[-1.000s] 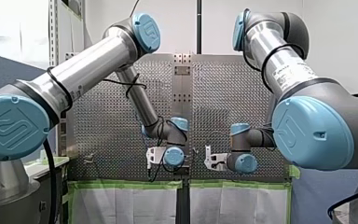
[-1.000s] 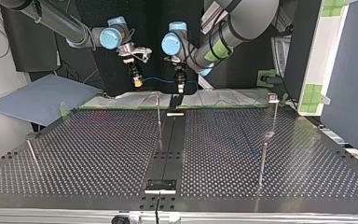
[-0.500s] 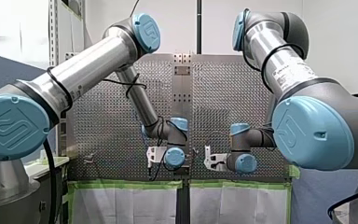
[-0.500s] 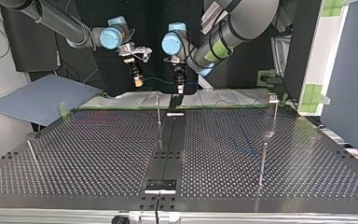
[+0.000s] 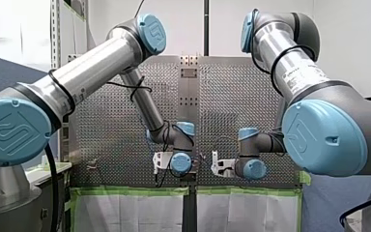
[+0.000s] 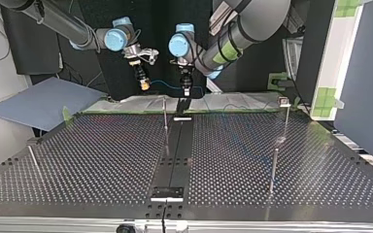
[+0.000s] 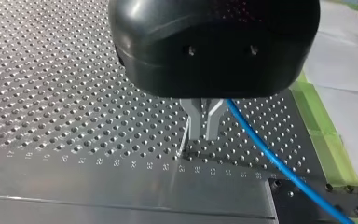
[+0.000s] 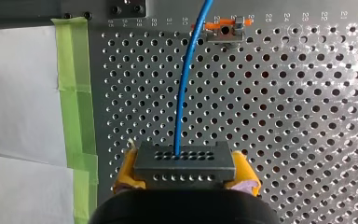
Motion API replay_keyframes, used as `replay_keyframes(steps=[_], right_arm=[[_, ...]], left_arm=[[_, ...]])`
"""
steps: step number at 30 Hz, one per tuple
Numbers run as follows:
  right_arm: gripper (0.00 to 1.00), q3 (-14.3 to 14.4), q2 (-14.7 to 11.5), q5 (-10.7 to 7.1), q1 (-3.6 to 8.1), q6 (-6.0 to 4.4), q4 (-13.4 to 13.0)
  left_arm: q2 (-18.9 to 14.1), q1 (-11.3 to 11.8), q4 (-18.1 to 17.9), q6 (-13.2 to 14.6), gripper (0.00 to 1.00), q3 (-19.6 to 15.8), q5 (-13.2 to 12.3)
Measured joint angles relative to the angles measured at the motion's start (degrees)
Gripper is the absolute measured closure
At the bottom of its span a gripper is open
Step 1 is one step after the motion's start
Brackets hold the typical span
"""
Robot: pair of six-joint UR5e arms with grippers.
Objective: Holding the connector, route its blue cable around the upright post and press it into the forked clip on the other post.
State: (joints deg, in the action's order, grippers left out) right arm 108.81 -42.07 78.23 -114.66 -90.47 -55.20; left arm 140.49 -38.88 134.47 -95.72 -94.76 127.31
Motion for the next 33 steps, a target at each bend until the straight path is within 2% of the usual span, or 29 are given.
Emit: replay_keyframes(steps=[9,17,22,27,33], right_arm=[[1.00,0.0,0.0,0.00,-0.03,0.01,0.1],[1.00,0.0,0.0,0.02,0.01,0.05,0.1],[1.00,0.0,0.0,0.44,0.43,0.08,0.3],[1.00,0.0,0.0,0.67,0.86,0.07,0.2],[1.00,-0.3,0.0,0.70,1.44,-0.01,0.2]], left_arm=[[0.0,-1.0,-0.1,0.1,0.99,0.0,0.8],[0.0,-2.3,0.0,0.2,0.99,-0.2,3.0],[0.0,-3.3,-1.3,0.2,0.99,-1.7,4.4],[0.0,-4.1,-3.3,0.8,0.99,-2.9,4.5],[0.1,-4.6,-4.2,2.0,0.99,-3.0,3.5]])
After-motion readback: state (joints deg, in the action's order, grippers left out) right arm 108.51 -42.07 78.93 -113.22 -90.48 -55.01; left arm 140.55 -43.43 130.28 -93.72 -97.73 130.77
